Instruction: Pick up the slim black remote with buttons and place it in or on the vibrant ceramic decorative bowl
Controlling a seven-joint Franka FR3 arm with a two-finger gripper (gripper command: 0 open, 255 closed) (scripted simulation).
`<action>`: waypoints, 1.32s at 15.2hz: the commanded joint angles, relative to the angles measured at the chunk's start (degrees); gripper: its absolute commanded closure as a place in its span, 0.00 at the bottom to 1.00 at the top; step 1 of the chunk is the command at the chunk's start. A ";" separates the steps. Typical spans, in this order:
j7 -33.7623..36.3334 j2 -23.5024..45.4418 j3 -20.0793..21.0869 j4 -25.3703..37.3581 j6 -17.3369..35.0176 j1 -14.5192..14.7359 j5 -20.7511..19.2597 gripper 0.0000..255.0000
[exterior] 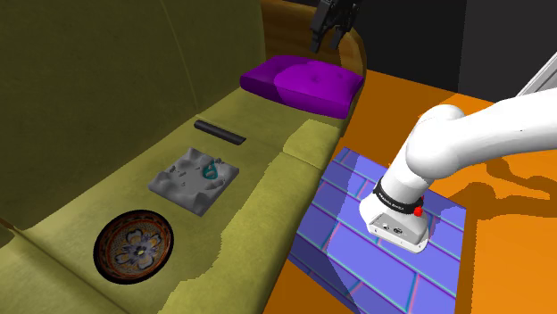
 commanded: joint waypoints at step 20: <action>-0.04 37.94 6.94 7.27 24.43 3.86 1.45 0.00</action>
